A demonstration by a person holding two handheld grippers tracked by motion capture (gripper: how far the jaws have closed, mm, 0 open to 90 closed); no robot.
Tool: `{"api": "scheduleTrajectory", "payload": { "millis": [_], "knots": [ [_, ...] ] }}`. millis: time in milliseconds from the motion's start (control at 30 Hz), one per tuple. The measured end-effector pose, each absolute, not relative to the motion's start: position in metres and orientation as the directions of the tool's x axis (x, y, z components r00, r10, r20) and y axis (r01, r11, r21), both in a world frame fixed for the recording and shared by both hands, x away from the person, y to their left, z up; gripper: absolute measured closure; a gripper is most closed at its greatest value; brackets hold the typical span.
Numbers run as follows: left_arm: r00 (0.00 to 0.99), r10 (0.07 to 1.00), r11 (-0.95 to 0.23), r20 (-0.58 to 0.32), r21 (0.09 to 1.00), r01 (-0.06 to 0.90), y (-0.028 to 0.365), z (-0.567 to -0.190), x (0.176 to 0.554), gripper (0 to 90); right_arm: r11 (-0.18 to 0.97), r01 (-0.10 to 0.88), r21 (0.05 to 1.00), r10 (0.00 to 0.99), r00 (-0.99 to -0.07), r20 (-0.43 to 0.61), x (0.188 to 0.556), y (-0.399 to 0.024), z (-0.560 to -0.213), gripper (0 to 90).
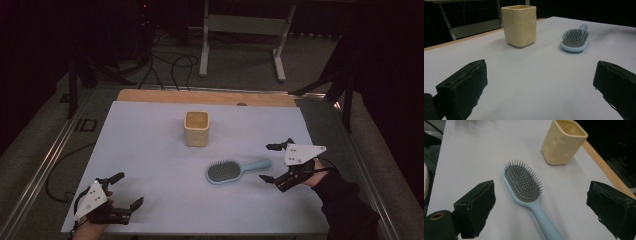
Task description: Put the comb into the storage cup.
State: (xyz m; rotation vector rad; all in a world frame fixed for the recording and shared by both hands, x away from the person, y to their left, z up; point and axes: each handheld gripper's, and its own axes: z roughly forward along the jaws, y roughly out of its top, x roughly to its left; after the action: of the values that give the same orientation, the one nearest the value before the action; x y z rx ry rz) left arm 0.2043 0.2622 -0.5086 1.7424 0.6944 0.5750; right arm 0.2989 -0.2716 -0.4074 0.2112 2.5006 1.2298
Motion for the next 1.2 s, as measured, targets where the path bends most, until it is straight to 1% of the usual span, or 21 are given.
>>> {"api": "scheduleTrajectory", "payload": {
  "millis": [67,300,367,700,800,833,1067,1100,1200],
  "knots": [
    [0.708,0.705,-0.208,0.033,0.965,0.162,0.262,-0.509,0.204,0.0,0.619,-0.022,0.785,0.276,-0.93,-0.243,0.3,-0.271,-0.408,8.0],
    [0.712,0.701,-0.207,0.033,0.965,0.159,0.262,-0.508,0.204,0.0,0.651,-0.053,0.757,0.213,-0.945,-0.25,0.315,-0.263,-0.409,8.7],
    [0.713,0.7,-0.209,0.034,0.965,0.159,0.262,-0.508,0.204,0.0,0.655,-0.046,0.754,0.211,-0.947,-0.241,0.317,-0.26,-0.411,8.7],
    [0.714,0.699,-0.208,0.032,0.965,0.159,0.261,-0.508,0.204,0.0,0.738,-0.07,0.671,0.117,-0.966,-0.23,0.332,-0.246,-0.426,8.8],
    [0.716,0.697,-0.208,0.034,0.966,0.156,0.261,-0.508,0.204,0.0,0.758,-0.067,0.649,0.104,-0.969,-0.223,0.335,-0.243,-0.429,8.8],
    [0.715,0.698,-0.207,0.034,0.966,0.156,0.261,-0.508,0.204,0.0,0.761,-0.084,0.643,0.085,-0.97,-0.227,0.337,-0.243,-0.43,8.9],
    [0.718,0.695,-0.209,0.035,0.966,0.155,0.261,-0.508,0.204,0.0,0.805,-0.081,0.588,0.05,-0.978,-0.203,0.345,-0.236,-0.438,9.6],
    [0.718,0.696,-0.209,0.034,0.965,0.157,0.261,-0.508,0.204,0.0,0.8,-0.078,0.595,0.052,-0.979,-0.199,0.345,-0.235,-0.44,9.9],
    [0.719,0.695,-0.207,0.032,0.966,0.157,0.261,-0.509,0.205,0.0,0.817,-0.075,0.571,0.047,-0.98,-0.196,0.348,-0.231,-0.443,9.9]
  ]
}}
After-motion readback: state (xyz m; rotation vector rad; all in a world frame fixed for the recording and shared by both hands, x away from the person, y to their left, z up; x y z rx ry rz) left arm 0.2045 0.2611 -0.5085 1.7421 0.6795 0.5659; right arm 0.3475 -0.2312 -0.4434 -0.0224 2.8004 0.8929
